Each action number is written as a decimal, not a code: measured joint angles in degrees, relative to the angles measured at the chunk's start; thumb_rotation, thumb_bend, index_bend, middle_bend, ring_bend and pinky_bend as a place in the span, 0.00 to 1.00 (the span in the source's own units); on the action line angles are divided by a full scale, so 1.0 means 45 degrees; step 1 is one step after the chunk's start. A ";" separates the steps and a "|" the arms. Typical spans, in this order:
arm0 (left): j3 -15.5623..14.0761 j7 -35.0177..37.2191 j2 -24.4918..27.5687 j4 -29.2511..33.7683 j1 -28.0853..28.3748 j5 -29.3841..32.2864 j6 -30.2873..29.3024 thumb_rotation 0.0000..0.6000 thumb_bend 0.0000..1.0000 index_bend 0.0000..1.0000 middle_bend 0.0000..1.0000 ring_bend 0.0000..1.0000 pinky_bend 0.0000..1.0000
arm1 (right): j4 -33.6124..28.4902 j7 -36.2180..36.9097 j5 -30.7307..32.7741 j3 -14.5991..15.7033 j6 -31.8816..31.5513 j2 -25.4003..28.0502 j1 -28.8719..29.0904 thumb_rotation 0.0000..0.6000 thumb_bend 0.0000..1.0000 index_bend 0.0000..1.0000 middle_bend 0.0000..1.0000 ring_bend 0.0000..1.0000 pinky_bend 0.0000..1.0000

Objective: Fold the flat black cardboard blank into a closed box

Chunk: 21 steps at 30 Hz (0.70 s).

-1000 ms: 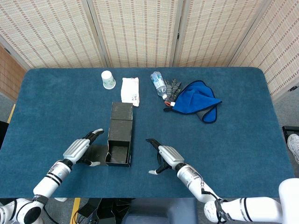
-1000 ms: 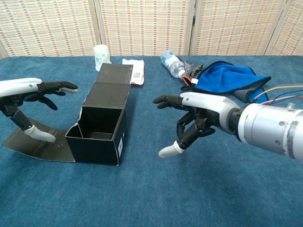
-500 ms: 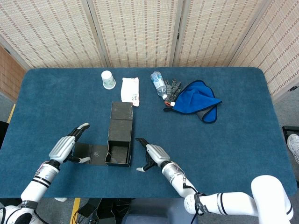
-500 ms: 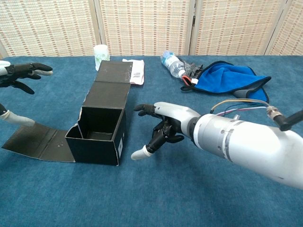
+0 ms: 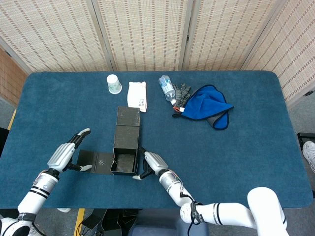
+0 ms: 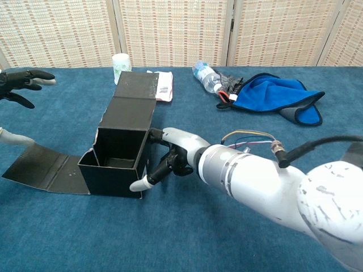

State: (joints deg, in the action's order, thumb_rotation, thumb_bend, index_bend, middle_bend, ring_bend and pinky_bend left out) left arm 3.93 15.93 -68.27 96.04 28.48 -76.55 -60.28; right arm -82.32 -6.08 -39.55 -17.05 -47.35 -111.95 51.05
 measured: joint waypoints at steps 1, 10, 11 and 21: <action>0.0005 0.0022 0.0000 -0.0013 -0.0013 -0.0016 0.0007 1.00 0.08 0.00 0.00 0.00 0.18 | 0.0065 0.0014 -0.0021 -0.0022 0.0001 -0.0065 0.0012 1.00 0.00 0.00 0.07 0.64 1.00; 0.0087 0.0357 0.0022 -0.0085 -0.0178 -0.0081 -0.0084 1.00 0.08 0.00 0.00 0.00 0.18 | 0.1546 0.0108 -0.0626 -0.0307 -0.0552 -0.1481 0.0196 1.00 0.17 0.14 0.26 0.68 1.00; 0.0104 0.0423 0.0018 -0.0101 -0.0208 -0.0076 -0.0119 1.00 0.08 0.00 0.00 0.00 0.18 | 0.1780 0.0105 -0.0712 -0.0332 -0.0639 -0.1652 0.0208 1.00 0.22 0.17 0.29 0.69 1.00; 0.0625 0.1248 -0.0173 -0.0573 -0.0825 0.0181 -0.1317 1.00 0.08 0.00 0.00 0.00 0.19 | 0.1874 0.1227 -0.1634 -0.1025 -0.0870 -0.1695 -0.0312 1.00 0.31 0.26 0.37 0.72 1.00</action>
State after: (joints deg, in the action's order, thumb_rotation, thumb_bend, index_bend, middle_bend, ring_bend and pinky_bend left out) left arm 6.74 21.54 -69.05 93.47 24.76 -75.74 -66.21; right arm -73.89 -0.56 -46.90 -21.66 -51.27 -119.58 49.65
